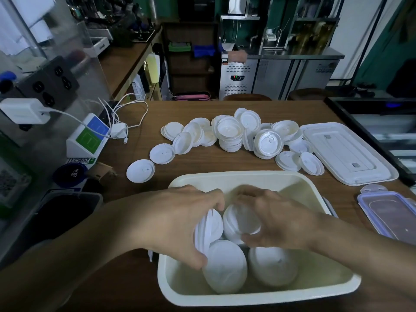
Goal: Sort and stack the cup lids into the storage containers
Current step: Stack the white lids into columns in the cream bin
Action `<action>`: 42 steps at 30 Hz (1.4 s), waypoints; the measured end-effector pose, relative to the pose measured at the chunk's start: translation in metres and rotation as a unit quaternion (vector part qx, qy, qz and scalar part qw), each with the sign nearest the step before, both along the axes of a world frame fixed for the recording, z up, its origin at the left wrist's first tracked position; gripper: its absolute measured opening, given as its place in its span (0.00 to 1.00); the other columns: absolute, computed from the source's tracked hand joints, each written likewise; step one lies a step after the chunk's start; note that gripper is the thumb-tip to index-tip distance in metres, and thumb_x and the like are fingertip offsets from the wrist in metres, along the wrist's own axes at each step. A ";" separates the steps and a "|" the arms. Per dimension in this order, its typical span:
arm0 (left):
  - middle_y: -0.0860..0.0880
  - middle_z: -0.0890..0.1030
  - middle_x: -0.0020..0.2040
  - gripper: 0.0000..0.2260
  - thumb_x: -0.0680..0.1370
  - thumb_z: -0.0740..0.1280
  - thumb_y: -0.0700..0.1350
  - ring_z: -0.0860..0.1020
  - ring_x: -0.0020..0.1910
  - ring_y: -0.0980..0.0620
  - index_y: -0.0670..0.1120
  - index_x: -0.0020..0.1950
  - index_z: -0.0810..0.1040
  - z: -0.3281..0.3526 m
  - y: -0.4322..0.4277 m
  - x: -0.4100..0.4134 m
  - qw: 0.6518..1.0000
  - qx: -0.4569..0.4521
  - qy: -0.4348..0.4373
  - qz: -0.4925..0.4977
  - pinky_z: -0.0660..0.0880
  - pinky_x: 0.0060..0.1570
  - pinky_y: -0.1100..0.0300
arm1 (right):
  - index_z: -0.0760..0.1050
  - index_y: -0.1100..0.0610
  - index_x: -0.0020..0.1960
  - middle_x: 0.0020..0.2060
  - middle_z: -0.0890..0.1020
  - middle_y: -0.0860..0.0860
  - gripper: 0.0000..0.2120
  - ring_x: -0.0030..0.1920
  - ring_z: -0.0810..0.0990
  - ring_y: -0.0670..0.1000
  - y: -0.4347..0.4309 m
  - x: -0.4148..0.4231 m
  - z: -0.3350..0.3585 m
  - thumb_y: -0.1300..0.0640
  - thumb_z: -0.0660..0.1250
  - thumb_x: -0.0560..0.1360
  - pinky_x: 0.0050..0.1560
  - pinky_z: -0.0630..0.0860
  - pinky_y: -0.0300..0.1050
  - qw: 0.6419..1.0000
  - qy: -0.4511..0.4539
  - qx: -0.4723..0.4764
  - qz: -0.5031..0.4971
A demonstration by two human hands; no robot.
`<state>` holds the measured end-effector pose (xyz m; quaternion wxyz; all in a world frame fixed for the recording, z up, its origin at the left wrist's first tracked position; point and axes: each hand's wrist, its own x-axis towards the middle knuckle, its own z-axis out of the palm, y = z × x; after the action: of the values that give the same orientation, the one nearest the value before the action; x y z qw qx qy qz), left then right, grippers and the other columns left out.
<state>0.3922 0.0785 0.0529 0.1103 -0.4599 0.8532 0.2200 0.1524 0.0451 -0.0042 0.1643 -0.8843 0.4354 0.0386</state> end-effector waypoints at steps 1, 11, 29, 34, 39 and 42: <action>0.58 0.74 0.54 0.32 0.69 0.76 0.61 0.74 0.57 0.55 0.65 0.65 0.60 0.002 0.000 0.000 1.000 0.013 -0.008 0.003 0.78 0.51 0.55 | 0.69 0.46 0.69 0.67 0.68 0.38 0.31 0.58 0.79 0.49 0.000 0.001 0.000 0.41 0.74 0.70 0.55 0.77 0.47 1.000 -0.002 -0.001 -0.002; 0.60 0.71 0.55 0.27 0.69 0.74 0.66 0.70 0.59 0.58 0.60 0.64 0.71 -0.012 -0.004 -0.020 0.997 0.037 -0.010 -0.067 0.77 0.55 0.52 | 0.73 0.45 0.61 0.61 0.73 0.38 0.25 0.58 0.77 0.47 -0.007 -0.002 -0.002 0.39 0.76 0.69 0.57 0.75 0.48 1.000 0.004 0.012 0.004; 0.62 0.73 0.56 0.27 0.70 0.75 0.68 0.73 0.56 0.58 0.61 0.64 0.74 -0.037 -0.007 -0.024 0.995 0.030 0.049 -0.086 0.79 0.51 0.53 | 0.73 0.43 0.59 0.59 0.73 0.37 0.24 0.56 0.77 0.45 -0.007 -0.005 -0.004 0.38 0.76 0.68 0.55 0.77 0.48 1.000 -0.021 0.014 0.003; 0.64 0.71 0.58 0.28 0.72 0.78 0.59 0.67 0.60 0.64 0.62 0.69 0.72 -0.037 -0.008 -0.016 0.993 0.031 0.045 -0.104 0.70 0.48 0.70 | 0.73 0.44 0.59 0.59 0.73 0.37 0.24 0.56 0.77 0.46 -0.007 -0.006 -0.004 0.38 0.77 0.68 0.55 0.76 0.48 1.000 -0.018 0.018 0.005; 0.59 0.73 0.56 0.25 0.73 0.78 0.56 0.72 0.58 0.56 0.60 0.66 0.73 -0.041 -0.007 -0.020 0.993 0.022 0.021 -0.110 0.76 0.51 0.54 | 0.73 0.44 0.60 0.59 0.73 0.38 0.26 0.56 0.78 0.45 -0.009 -0.006 -0.005 0.36 0.76 0.68 0.55 0.77 0.49 1.000 -0.020 0.015 0.006; 0.59 0.73 0.57 0.26 0.72 0.78 0.55 0.72 0.57 0.55 0.61 0.65 0.69 -0.041 -0.007 -0.025 0.993 0.025 0.036 -0.109 0.77 0.49 0.51 | 0.74 0.41 0.62 0.60 0.74 0.36 0.26 0.58 0.78 0.44 -0.012 -0.010 -0.008 0.36 0.76 0.68 0.57 0.77 0.47 1.000 -0.020 0.015 0.012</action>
<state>0.3673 0.0720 0.0123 0.1148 -0.3526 0.8960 0.2445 0.1423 0.0332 -0.0119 0.1855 -0.8876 0.4205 0.0294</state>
